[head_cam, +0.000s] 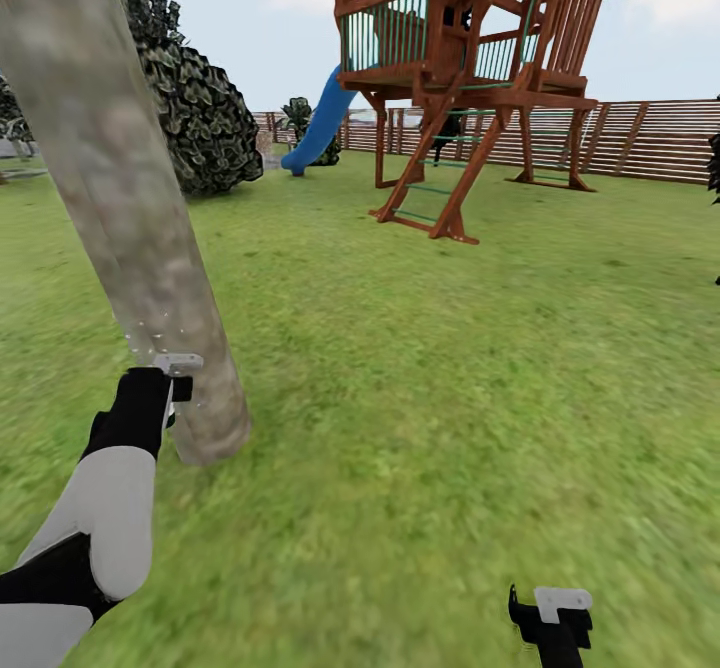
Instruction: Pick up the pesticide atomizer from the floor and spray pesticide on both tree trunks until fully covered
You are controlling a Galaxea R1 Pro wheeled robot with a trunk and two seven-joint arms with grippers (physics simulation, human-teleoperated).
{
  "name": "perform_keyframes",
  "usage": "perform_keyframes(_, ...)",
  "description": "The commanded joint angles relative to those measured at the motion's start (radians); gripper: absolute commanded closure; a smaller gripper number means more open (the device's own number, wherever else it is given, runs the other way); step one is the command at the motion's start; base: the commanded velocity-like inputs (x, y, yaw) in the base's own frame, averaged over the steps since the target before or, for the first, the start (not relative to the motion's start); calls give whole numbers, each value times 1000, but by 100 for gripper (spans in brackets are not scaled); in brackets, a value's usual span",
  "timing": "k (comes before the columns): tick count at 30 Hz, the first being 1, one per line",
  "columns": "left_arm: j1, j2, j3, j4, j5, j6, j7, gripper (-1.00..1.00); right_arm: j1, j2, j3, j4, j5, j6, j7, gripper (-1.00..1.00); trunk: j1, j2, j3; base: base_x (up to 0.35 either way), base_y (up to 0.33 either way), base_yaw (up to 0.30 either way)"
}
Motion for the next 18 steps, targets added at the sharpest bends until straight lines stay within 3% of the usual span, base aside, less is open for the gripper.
perform_keyframes(1, -1, 0, 0, 0, 0, 0, 0, 100, 0, 0, 0, 0, 0, 0, 0, -100, 0, 0, 0, 228, -193, 0)
perform_keyframes(6, 0, 0, 0, 0, -1, 0, 0, 100, 0, 1, 0, 0, 0, 0, -1, -100, 0, 0, 0, 230, -191, 42)
perform_keyframes(16, 3, -4, 0, 13, 2, -3, 1, 100, 0, 1, 0, 0, 0, 0, -1, -100, 0, 0, 0, 159, -231, 264)
perform_keyframes(18, 4, -26, 1, 17, 2, -6, 2, 100, 0, 1, 0, 0, 0, 0, -1, -100, 0, 0, 0, 96, -262, 277)
